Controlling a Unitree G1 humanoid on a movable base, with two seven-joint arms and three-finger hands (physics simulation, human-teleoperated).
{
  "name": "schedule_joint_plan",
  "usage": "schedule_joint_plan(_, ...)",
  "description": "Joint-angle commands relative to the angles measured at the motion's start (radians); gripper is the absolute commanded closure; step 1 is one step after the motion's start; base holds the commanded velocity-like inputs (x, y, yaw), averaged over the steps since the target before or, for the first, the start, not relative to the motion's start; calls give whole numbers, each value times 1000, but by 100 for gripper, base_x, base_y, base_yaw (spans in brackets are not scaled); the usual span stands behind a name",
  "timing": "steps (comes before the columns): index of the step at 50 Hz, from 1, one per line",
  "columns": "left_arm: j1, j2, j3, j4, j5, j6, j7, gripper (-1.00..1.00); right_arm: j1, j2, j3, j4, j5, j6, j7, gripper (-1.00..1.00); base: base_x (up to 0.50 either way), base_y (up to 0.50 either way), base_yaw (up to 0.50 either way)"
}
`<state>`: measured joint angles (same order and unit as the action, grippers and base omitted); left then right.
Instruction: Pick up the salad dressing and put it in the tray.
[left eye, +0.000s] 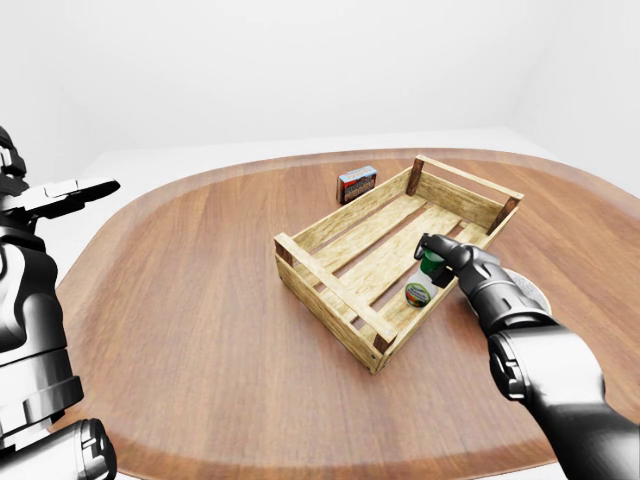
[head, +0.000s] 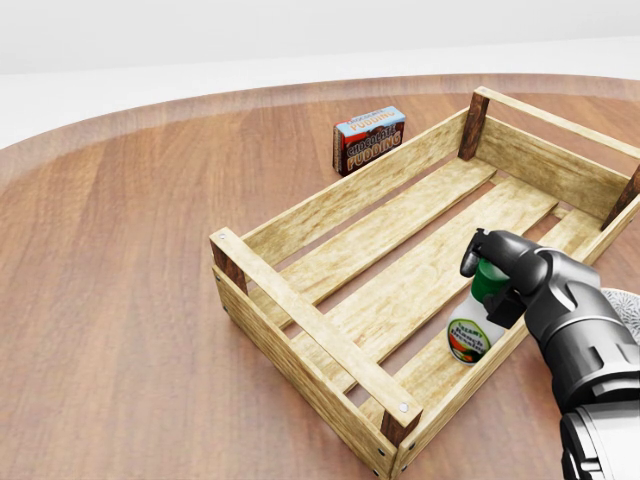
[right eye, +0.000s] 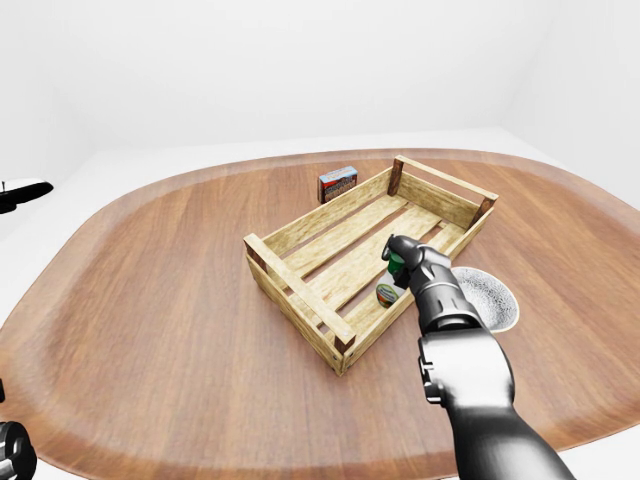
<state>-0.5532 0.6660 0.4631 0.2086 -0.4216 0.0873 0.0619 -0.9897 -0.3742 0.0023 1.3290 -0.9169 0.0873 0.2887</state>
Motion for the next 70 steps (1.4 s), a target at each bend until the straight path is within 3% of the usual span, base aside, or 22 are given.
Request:
schedule_joint_plan(1, 0, 0, 0, 2, 1, 0, 1, -100, 25, 7, -2, 4, 35, 0, -4, 99, 0, 0, 0)
schedule_joint_plan(24, 1, -1, 0, -1, 0, 0, 2, -100, 64, 17, -5, 10, 32, 0, -22, 98, 0, 0, 0)
schedule_joint_plan(27, 0, -1, 0, 0, 1, 0, 1, -100, 69, 22, 1, 12, 26, 0, -13, 91, 0, 0, 0)
schedule_joint_plan(28, 0, -1, -1, 4, 2, 0, 0, -100, 73, 26, 7, 13, 18, 0, -10, -50, 0, 0, 0)
schedule_joint_plan(29, 0, -1, -1, 4, 2, 0, 0, -100, 76, 28, 5, 11, 21, 0, -4, -100, 0, 0, 0)
schedule_joint_plan(44, -1, 0, -1, 9, 2, 0, -1, -100, 83, 29, 15, 10, -8, 0, 21, -100, 0, 0, 0)
schedule_joint_plan(54, 2, 2, 2, -4, -2, 0, 2, -100, -7, -17, 18, -40, -27, 0, 67, -100, 0, 0, 0)
schedule_joint_plan(61, 2, 1, 3, -7, -4, 0, 0, -100, -78, -87, 18, -133, -77, 0, 173, -100, 0, 0, 0)
schedule_joint_plan(70, 2, 1, 3, -11, -3, 0, 2, -100, -29, -188, -11, -415, -213, 0, 409, -100, 0, 0, 0)
